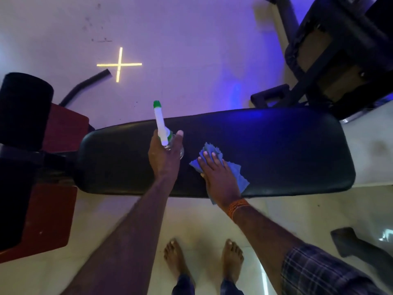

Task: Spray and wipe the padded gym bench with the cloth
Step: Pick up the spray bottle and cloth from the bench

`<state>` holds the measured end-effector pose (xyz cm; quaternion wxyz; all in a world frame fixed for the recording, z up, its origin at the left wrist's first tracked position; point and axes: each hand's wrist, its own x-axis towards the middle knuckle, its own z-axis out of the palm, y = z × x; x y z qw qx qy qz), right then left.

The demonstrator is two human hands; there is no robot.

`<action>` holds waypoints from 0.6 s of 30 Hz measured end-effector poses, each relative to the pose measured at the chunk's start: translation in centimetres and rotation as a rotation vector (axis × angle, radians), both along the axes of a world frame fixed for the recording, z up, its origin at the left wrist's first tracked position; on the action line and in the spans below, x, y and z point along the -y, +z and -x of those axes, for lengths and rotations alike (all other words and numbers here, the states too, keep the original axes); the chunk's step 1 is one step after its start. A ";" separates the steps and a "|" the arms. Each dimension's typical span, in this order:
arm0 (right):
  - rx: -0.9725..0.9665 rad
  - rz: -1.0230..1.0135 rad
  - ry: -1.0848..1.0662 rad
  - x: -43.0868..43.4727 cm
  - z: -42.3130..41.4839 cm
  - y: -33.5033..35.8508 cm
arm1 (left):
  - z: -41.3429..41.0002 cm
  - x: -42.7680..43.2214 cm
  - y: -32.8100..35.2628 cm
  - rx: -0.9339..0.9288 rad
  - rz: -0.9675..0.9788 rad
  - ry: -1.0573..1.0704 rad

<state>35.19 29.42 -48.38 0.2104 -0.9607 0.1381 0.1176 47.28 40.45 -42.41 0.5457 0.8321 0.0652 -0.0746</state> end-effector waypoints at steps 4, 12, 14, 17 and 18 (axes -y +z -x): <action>0.095 -0.325 -0.220 0.7 1.7 4.0 | 2.2 0.1 1.8 0.042 -0.088 -0.065; 0.247 -0.393 -0.463 1.2 10.0 19.5 | 10.2 -1.1 15.7 0.115 -0.014 -0.103; 0.292 -0.375 -0.480 1.0 12.4 23.5 | 12.1 -1.5 19.9 0.125 -0.004 -0.108; 0.351 -0.383 -0.496 0.8 15.8 29.5 | 14.9 -1.8 26.0 0.215 -0.028 -0.164; 0.379 -0.393 -0.503 0.8 16.7 31.4 | 15.7 -1.9 27.8 0.253 -0.042 -0.190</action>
